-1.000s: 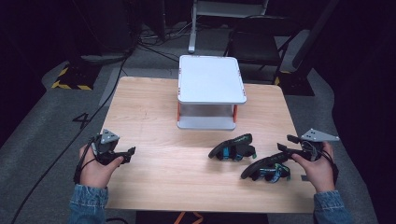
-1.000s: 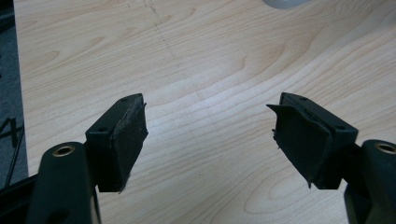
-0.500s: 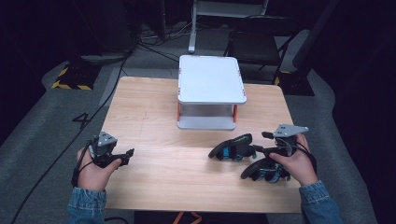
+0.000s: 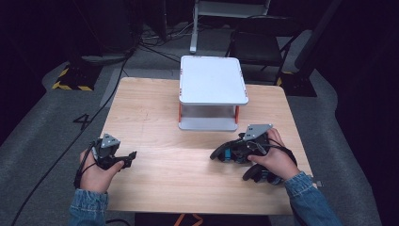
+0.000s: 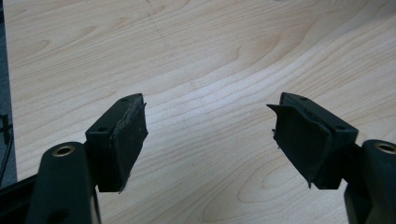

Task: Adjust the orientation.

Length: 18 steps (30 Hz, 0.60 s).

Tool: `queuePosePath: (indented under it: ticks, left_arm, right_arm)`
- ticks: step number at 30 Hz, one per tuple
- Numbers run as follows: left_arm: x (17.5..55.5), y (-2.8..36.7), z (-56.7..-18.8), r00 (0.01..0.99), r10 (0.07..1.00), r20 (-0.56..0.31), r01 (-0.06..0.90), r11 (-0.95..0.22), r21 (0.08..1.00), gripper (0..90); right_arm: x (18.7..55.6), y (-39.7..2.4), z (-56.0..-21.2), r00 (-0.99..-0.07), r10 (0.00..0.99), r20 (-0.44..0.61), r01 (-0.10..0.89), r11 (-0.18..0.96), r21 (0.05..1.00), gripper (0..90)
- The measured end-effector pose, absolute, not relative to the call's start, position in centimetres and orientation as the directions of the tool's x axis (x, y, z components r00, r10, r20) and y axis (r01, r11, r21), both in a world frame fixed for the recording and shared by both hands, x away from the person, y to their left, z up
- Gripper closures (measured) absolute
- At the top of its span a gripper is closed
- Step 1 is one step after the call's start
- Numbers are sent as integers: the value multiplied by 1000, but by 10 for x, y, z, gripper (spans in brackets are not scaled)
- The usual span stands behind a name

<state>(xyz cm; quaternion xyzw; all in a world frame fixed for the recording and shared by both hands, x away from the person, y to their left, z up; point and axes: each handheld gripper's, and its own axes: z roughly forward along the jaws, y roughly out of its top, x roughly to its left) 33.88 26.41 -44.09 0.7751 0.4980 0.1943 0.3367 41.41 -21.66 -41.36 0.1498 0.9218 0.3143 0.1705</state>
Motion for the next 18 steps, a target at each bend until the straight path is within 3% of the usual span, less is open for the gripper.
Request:
queuePosePath:
  ticks: [15, 17, 18]
  left_arm:
    - [341, 261, -446, 437, 898, -41, 651, -285, 703, 255]
    - [341, 261, -446, 438, 898, -42, 650, -284, 704, 254]
    - [341, 262, -445, 439, 898, -43, 650, -284, 704, 254]
  right_arm:
    - [440, -193, -436, -920, 254, -300, 104, 894, 437, 282]
    - [443, -186, -444, -929, 214, -300, 74, 906, 416, 386]
    - [443, -186, -444, -929, 214, -300, 74, 906, 416, 386]
